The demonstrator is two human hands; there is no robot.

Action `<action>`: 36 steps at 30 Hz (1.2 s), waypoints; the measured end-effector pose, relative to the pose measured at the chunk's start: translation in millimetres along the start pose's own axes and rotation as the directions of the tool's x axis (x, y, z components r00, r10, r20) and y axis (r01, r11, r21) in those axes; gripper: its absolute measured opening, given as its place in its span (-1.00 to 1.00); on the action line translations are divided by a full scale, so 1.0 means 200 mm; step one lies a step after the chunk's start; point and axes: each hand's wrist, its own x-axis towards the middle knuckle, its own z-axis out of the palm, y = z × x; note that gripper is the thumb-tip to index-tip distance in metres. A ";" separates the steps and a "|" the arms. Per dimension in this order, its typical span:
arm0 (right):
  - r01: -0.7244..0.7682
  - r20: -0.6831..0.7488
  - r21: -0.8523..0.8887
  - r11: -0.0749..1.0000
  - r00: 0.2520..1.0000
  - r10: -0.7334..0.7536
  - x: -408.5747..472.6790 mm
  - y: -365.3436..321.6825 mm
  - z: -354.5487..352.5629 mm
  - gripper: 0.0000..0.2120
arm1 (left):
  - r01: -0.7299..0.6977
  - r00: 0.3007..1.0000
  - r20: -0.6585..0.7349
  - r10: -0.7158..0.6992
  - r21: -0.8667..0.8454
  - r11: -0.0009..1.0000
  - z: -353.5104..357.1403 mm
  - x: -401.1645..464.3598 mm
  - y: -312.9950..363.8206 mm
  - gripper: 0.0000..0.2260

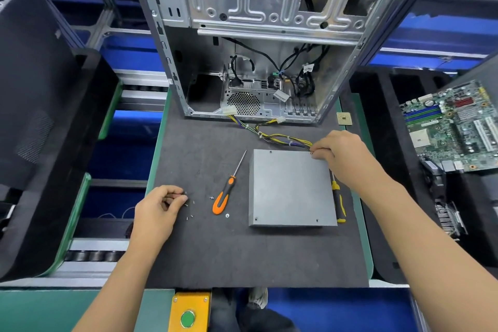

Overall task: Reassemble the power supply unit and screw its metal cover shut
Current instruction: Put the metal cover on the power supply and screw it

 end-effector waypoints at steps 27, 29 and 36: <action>0.448 0.045 -0.091 0.890 0.894 -0.445 -0.03 -0.87 0.56 -0.87 | -0.287 0.954 0.146 0.260 0.212 0.934 -0.09 -0.03 0.00 -0.87; 0.397 0.134 -0.115 0.910 0.914 -0.382 -0.03 -0.96 0.66 -0.89 | -0.336 0.937 0.187 0.295 0.250 0.908 -0.09 -0.03 0.00 -0.88; 0.326 0.177 -0.052 0.944 0.933 -0.312 -0.02 -1.02 0.80 -0.74 | -0.333 0.941 0.126 0.313 0.211 0.919 -0.07 -0.03 0.00 -0.89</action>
